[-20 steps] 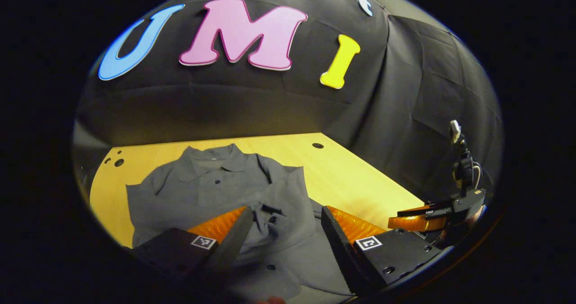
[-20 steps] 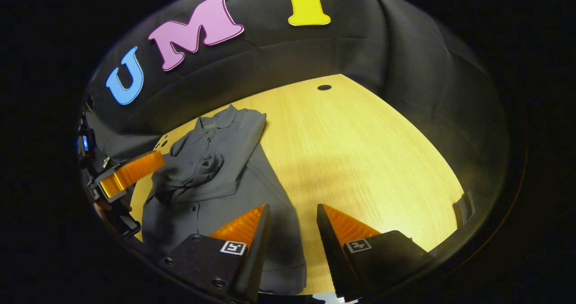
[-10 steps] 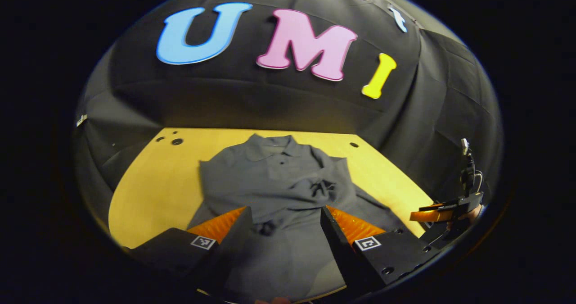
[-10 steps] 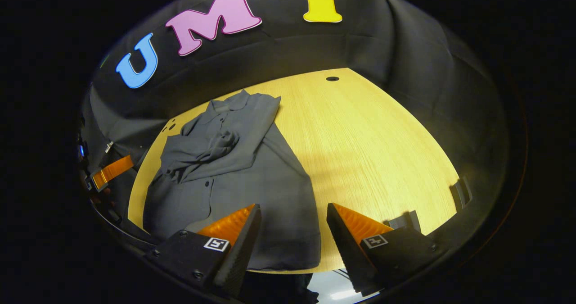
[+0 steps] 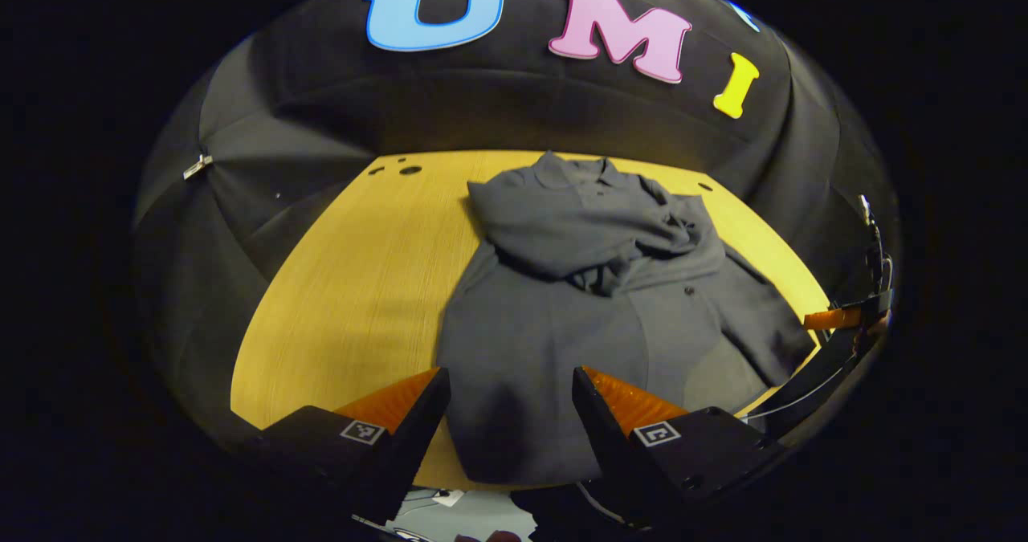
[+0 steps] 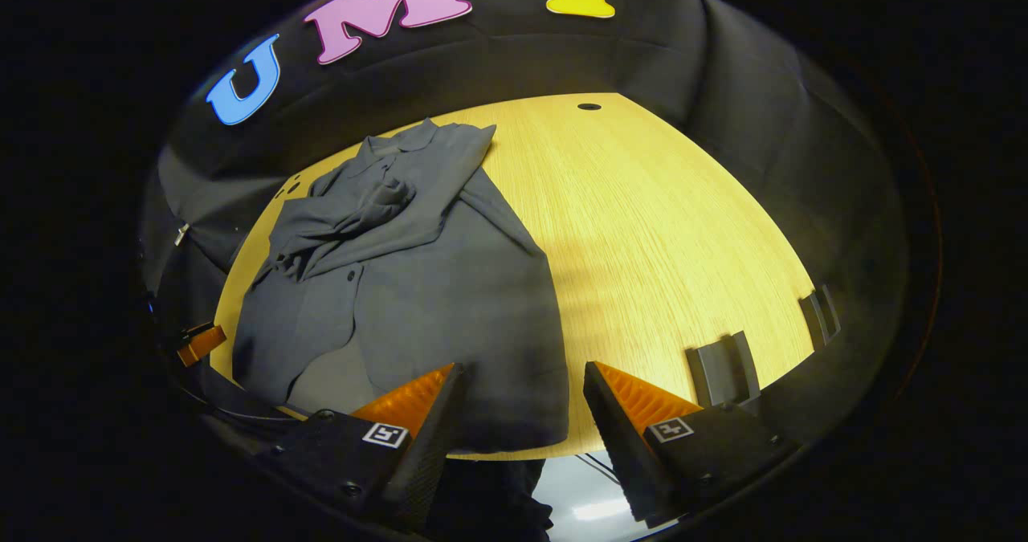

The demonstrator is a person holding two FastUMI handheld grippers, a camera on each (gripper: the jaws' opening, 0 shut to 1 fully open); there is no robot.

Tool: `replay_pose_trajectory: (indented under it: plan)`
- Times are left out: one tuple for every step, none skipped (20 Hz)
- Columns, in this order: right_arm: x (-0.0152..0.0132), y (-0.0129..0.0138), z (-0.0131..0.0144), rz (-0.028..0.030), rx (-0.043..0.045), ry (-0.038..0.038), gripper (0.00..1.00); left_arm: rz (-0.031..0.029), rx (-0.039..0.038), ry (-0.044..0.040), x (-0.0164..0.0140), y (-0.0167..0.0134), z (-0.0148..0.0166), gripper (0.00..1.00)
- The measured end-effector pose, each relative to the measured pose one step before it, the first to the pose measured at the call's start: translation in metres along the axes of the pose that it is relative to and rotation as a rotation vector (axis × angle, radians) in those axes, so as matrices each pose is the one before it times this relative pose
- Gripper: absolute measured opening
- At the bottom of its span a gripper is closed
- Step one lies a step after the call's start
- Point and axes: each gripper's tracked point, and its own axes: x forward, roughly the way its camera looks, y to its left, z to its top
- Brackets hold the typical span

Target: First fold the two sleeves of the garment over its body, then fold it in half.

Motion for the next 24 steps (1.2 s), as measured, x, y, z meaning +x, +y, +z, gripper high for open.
replay_pose_trajectory:
  plan:
    - [0.00157, -0.00174, -0.004, -0.00347, -0.00516, 0.00958, 0.92, 0.00971, 0.00653, 0.02507, 0.00176, 0.00412, -0.01184, 0.96]
    - [0.00124, -0.00167, -0.00346, -0.00154, -0.0058, 0.01114, 0.92, 0.02628, 0.00833, 0.02622, 0.00253, 0.00697, -0.01108, 0.96]
    - [0.00229, -0.00079, -0.00409, -0.00276, -0.0064, 0.00773, 0.92, 0.02801, 0.00332, 0.01897, 0.00239, 0.00646, -0.00763, 0.96]
    - [0.00322, -0.00058, -0.00306, 0.00012, -0.00568, 0.00976, 0.92, 0.01465, -0.00261, 0.02458, 0.0032, 0.00332, -0.00893, 0.96]
    - [0.00288, 0.00063, -0.0013, -0.00069, -0.00315, 0.00769, 0.92, 0.00925, -0.00337, 0.02216, 0.00273, 0.00189, -0.00648, 0.96]
    - [0.00291, 0.0008, -0.00165, 0.00271, -0.00164, 0.01041, 0.92, 0.00661, 0.00121, 0.01801, 0.00319, -0.00031, -0.00615, 0.96]
    - [0.00322, -0.00011, -0.001, 0.00119, -0.00479, 0.00626, 0.92, 0.00348, 0.00249, 0.01517, 0.00165, -0.00067, -0.00472, 0.92]
    - [0.00302, 0.00149, 0.00016, 0.00135, -0.00931, 0.0033, 0.92, 0.0021, -0.00042, 0.01311, 0.00287, -0.00051, -0.00262, 0.96]
    - [0.00327, 0.00213, -0.00021, 0.00398, -0.01145, 0.00265, 0.92, 0.00033, -0.00108, 0.00557, 0.00217, -0.00135, 0.001, 0.92]
    - [0.00373, 0.00164, -0.00089, -0.00113, -0.01794, 0.00502, 0.92, -0.00038, -0.0012, 0.0038, 0.00319, -0.00051, 0.00131, 0.97]
    - [0.0027, -0.00284, -0.00314, -0.01083, -0.02077, 0.01185, 0.92, -0.0054, -0.00177, 0.01889, 0.00292, -0.00172, -0.00094, 0.96]
    - [-0.00235, -0.0023, 0.00355, -0.01556, -0.02859, -0.02219, 0.92, -0.0101, -0.00992, 0.00228, 0.00192, -0.00121, 0.00204, 0.97]
    - [0.00513, -0.00138, -0.00107, -0.008, -0.02026, 0.01436, 0.93, -0.01531, -0.02071, 0.01603, 0.00206, -0.00258, 0.00076, 0.98]
    - [0.0005, 0.0011, 0.00224, -0.00623, -0.01507, -0.02135, 0.92, 0.00091, -0.00571, -0.00137, 0.00108, -0.00005, 0.00266, 0.97]
    - [0.00388, 0.00276, -0.00086, 0.00299, -0.01346, 0.00277, 0.93, -0.0082, 0.00961, 0.02323, 0.00043, -0.00299, -0.00169, 0.96]
    - [-0.0027, 0.00347, 0.00572, 0.01177, -0.00346, -0.02467, 0.92, -0.02564, 0.03078, -0.00853, 0.00217, -0.00768, 0.00447, 0.93]
    - [0.00327, 0.004, -0.00085, 0.00416, -0.01116, -0.00627, 0.79, -0.02057, 0.03137, -0.00314, 0.00073, -0.00935, 0.00259, 0.74]
    - [0.00039, 0.00738, 0.00232, 0.03086, -0.02015, -0.00994, 0.73, -0.01132, 0.00291, -0.01262, 0.00422, -0.00696, 0.00504, 0.55]
    - [0.00135, 0.01133, 0.00106, 0.04865, -0.03165, -0.00709, 0.51, -0.0031, -0.00435, -0.018, 0.00384, -0.00301, 0.00539, 0.36]
    - [0.00302, 0.0033, 0.00002, 0.00896, -0.02384, 0.01457, 0.28, -0.00773, -0.00539, 0.00049, 0.0003, -0.00034, 0.00103, 0.17]
    - [0.00016, 0.00103, -0.00099, -0.00143, -0.01122, 0.00641, 0.06, -0.0088, -0.0089, -0.0016, -0.00074, 0.00063, 0.00231, 0.12]
    - [-0.00319, -0.00035, -0.00031, -0.00249, 0.00522, 0.0064, 0.05, -0.0096, -0.01159, 0.01148, -0.00052, -0.0007, -0.00111, 0.08]
    - [-0.00128, -0.00039, -0.00114, -0.00394, 0.00384, 0.00721, 0.05, 0.00236, -0.00754, 0.01003, -0.00313, 0.00268, -0.0021, 0.06]
    - [-0.00488, 0.00101, -0.00051, 0.01327, 0.00685, -0.00436, 0.05, 0.0001, -0.00142, 0.00612, -0.00459, 0.00189, -0.00384, 0.06]
